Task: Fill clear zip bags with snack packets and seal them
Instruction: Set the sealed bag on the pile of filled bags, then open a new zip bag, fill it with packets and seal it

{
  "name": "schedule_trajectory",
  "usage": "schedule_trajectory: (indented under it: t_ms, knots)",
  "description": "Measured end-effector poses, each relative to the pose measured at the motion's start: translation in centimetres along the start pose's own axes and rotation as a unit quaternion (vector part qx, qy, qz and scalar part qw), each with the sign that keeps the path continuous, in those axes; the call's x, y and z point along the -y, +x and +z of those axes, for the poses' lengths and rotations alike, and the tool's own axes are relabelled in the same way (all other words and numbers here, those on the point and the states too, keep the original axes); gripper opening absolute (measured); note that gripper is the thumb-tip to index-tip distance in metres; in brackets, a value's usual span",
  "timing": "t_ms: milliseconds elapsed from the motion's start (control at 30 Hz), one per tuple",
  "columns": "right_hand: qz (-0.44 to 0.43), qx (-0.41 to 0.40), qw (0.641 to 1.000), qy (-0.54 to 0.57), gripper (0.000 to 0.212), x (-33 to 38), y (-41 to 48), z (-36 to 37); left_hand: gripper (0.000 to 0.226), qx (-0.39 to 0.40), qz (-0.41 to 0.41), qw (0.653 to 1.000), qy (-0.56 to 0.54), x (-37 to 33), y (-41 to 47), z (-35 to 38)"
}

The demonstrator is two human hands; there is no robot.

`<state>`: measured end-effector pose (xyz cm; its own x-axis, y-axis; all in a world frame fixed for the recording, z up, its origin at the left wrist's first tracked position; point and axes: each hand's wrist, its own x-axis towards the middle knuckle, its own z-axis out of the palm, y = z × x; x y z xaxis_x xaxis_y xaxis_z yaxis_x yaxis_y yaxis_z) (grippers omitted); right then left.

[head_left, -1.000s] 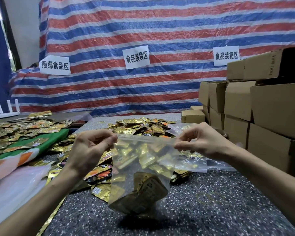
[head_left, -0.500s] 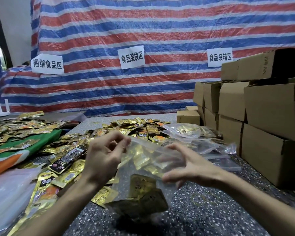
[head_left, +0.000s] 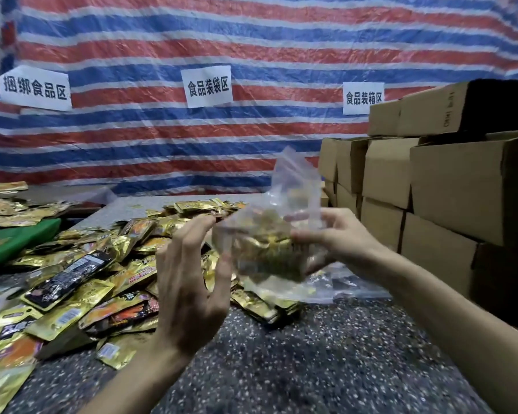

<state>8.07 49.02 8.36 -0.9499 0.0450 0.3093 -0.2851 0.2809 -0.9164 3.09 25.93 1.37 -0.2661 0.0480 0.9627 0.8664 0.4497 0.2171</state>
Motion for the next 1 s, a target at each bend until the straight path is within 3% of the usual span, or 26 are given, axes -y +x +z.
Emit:
schedule_trajectory:
  t_ms: [100,200,333,433,500,567,633,700,833,1000]
  knots:
    - [-0.061,-0.135,0.989,0.009,0.021,0.8,3.1,-2.7,0.039,0.058,-0.022,0.998,0.011,1.8,-1.9,1.9]
    - [-0.118,-0.218,0.965,-0.09,0.022,0.2,6.4,-4.5,0.035,0.118,-0.043,0.991,0.039,3.8,-4.8,3.4]
    - [-0.131,-0.344,0.883,-0.293,0.02,-3.1,9.6,-5.9,0.032,0.167,-0.059,0.983,0.047,5.6,-6.8,3.8]
    - [-0.013,-0.285,0.878,-0.384,0.026,-6.7,10.1,-5.7,0.028,0.185,-0.081,0.979,0.035,6.1,-6.8,3.6]
    - [0.106,-0.199,0.894,-0.387,0.022,-8.1,9.7,-5.3,0.027,0.187,-0.121,0.975,0.004,6.0,-6.6,3.5]
    - [0.148,-0.161,0.9,-0.376,0.036,-7.9,8.7,-4.9,0.023,0.177,-0.154,0.972,-0.017,6.0,-6.5,3.6]
    - [0.115,-0.171,0.901,-0.382,0.058,-7.2,8.1,-4.3,0.017,0.168,-0.176,0.97,-0.022,6.2,-6.5,3.6]
    - [0.042,-0.226,0.881,-0.414,0.064,-6.7,7.4,-2.5,0.014,0.166,-0.197,0.966,-0.029,6.3,-6.3,3.5]
    - [-0.158,-0.251,0.883,-0.364,0.045,-6.9,5.8,4.5,0.009,0.161,-0.207,0.964,-0.035,6.2,-6.1,3.3]
    - [-0.256,-0.188,0.925,-0.209,0.018,-10.1,4.2,12.6,0.011,0.134,-0.224,0.965,-0.03,6.5,-6.2,2.6]
